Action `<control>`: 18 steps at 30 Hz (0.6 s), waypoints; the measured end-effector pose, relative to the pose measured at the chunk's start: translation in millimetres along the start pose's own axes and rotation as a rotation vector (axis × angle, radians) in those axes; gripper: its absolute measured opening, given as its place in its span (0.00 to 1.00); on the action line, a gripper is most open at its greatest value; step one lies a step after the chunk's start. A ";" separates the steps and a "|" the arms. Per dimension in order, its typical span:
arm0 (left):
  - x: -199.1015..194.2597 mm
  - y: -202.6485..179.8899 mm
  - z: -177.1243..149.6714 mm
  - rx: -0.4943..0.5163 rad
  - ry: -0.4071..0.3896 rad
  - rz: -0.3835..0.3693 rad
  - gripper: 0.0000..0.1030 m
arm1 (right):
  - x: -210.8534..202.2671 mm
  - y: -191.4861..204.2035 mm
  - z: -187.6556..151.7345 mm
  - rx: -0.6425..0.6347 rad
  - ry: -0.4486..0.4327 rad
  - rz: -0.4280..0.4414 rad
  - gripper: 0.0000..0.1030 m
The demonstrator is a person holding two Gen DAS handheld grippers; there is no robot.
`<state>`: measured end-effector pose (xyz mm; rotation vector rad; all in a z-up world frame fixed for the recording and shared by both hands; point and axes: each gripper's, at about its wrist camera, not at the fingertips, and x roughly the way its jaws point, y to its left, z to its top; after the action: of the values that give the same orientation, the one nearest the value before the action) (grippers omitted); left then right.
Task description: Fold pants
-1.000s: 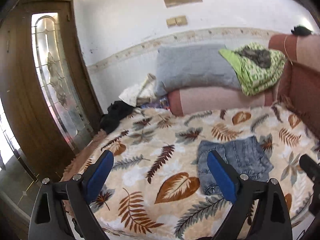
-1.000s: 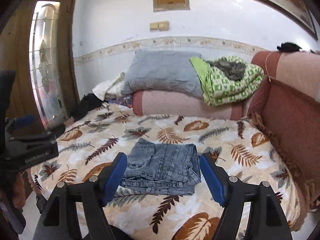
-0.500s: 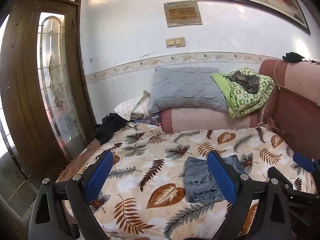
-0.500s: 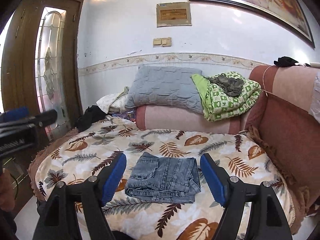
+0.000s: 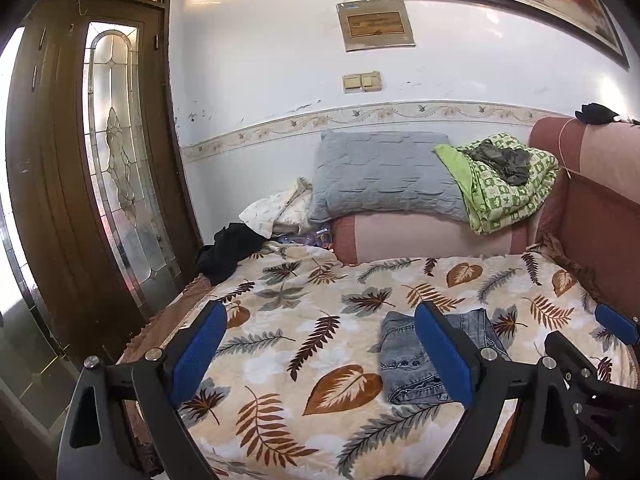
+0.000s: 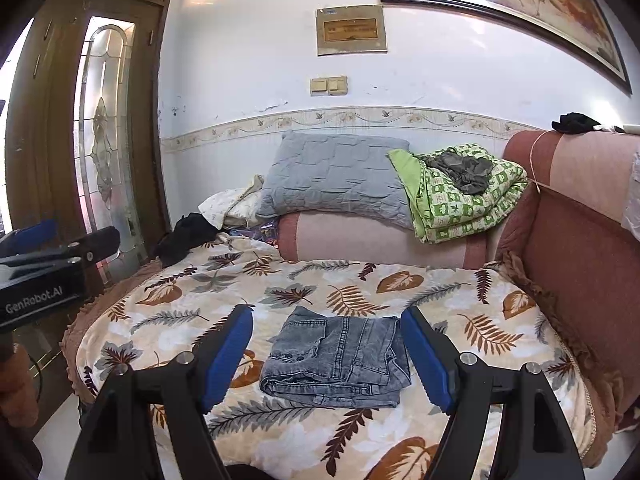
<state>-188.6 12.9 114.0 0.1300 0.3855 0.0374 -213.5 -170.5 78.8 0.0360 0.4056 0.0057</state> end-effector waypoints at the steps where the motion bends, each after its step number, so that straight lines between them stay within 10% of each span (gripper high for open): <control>1: 0.6 1.4 -0.3 -0.005 0.001 -0.001 0.92 | 0.7 1.1 0.2 -0.003 0.001 0.002 0.77; 18: 11.4 10.6 -5.6 -0.039 0.033 -0.020 0.92 | 18.9 6.7 -3.6 -0.010 0.051 0.003 0.77</control>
<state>-180.3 24.8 106.0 0.0868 0.4193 0.0271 -197.5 -163.5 68.2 0.0269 0.4565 0.0113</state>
